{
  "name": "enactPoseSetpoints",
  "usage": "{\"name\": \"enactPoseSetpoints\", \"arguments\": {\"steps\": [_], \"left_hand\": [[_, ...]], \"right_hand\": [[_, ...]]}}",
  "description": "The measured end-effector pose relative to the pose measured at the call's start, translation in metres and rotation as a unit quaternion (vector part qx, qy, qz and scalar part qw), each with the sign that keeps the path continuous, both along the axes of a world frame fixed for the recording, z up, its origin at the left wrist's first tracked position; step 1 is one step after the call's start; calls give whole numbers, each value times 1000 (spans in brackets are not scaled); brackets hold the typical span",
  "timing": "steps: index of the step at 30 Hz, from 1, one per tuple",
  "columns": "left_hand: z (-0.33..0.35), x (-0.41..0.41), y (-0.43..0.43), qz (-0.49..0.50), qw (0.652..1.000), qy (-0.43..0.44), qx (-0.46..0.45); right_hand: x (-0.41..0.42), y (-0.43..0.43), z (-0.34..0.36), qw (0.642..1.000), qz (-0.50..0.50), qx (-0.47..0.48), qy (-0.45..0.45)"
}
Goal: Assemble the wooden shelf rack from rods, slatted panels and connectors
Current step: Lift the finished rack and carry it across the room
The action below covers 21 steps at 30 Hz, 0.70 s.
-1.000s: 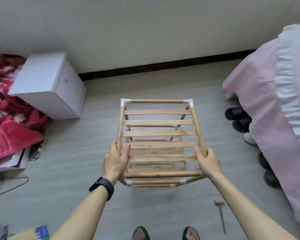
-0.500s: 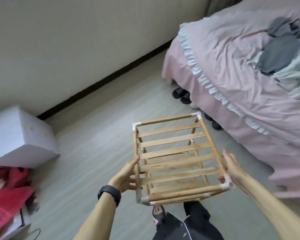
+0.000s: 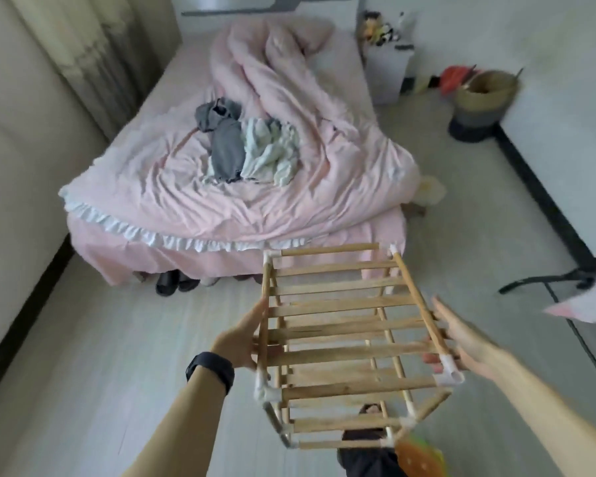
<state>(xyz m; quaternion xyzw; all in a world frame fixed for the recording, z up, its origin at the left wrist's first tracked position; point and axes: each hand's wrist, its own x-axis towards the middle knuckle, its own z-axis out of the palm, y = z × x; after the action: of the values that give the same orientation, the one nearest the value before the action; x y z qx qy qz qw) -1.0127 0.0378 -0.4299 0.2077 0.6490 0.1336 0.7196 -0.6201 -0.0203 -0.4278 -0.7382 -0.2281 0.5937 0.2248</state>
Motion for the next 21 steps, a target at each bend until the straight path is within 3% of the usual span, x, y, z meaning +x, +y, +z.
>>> {"name": "enactPoseSetpoints", "arguments": {"steps": [7,13,21], "left_hand": [[9,188,117,-192,981,13,23],[35,338,185,-293,954,33,49],[86,479,266,-336,938,15,80]], "right_hand": [[143,-16,6,983,-179,-26,34],[225,13,11,929,-370,-19,-6],[336,79,46,902,-429,49,-18]]}}
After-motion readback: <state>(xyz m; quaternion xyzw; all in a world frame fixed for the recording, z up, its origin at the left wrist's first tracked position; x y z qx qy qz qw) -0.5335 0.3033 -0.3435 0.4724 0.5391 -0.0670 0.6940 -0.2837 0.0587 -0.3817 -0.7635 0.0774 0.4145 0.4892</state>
